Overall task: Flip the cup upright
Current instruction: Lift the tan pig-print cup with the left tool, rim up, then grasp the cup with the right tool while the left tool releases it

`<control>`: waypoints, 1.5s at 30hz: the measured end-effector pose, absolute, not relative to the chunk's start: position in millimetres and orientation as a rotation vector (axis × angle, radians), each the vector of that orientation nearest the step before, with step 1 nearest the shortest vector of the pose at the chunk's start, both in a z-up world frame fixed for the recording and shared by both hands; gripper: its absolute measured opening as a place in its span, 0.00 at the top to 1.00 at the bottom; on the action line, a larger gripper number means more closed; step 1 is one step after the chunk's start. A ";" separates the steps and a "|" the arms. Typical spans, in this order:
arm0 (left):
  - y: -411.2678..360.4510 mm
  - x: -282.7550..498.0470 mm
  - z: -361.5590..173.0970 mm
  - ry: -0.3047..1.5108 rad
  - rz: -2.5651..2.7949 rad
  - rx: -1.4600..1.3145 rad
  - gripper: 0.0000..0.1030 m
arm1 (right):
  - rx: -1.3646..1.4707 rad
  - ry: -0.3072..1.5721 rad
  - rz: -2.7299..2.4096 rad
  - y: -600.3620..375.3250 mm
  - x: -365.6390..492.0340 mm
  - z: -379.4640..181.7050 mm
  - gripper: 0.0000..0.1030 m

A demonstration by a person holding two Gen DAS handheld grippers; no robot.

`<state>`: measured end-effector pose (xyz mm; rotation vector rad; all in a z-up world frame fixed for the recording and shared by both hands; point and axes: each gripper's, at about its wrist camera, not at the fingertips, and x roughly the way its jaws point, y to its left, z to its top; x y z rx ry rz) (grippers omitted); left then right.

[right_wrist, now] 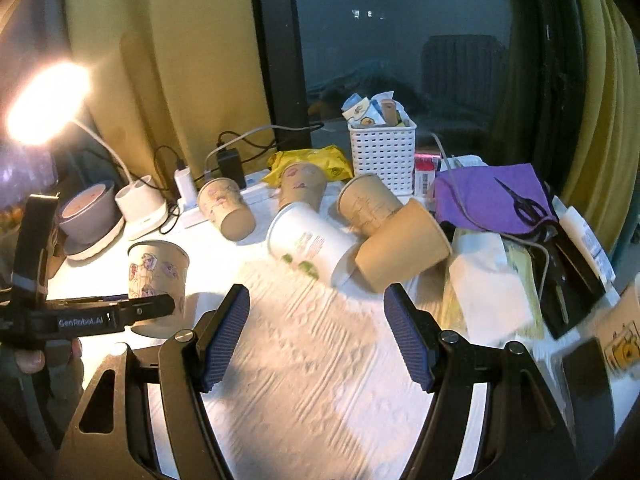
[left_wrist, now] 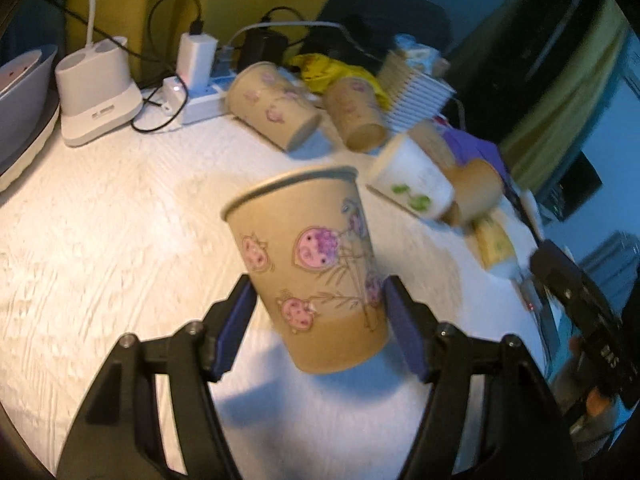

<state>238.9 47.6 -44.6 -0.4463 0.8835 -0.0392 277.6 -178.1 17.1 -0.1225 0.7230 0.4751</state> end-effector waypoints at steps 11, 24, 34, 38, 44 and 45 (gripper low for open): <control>12.9 171.7 -27.2 0.802 -0.132 -0.305 0.35 | -0.103 0.744 0.466 -178.6 224.4 16.4 0.29; -12.0 100.8 -33.8 0.746 -0.203 -0.239 0.35 | -0.067 0.740 0.455 -193.6 170.3 13.5 0.29; -32.6 47.7 -46.1 0.677 -0.201 -0.124 0.35 | -0.070 0.770 0.588 -181.1 115.3 6.0 0.29; -41.4 30.9 -47.4 0.630 -0.225 -0.068 0.35 | -0.037 0.812 0.685 -173.2 100.5 2.4 0.28; -44.1 20.9 -50.0 0.591 -0.237 -0.074 0.35 | 0.004 0.859 0.789 -161.0 91.7 2.6 0.27; -45.0 19.8 -49.8 0.585 -0.240 -0.068 0.35 | 0.004 0.861 0.798 -159.3 91.4 2.7 0.27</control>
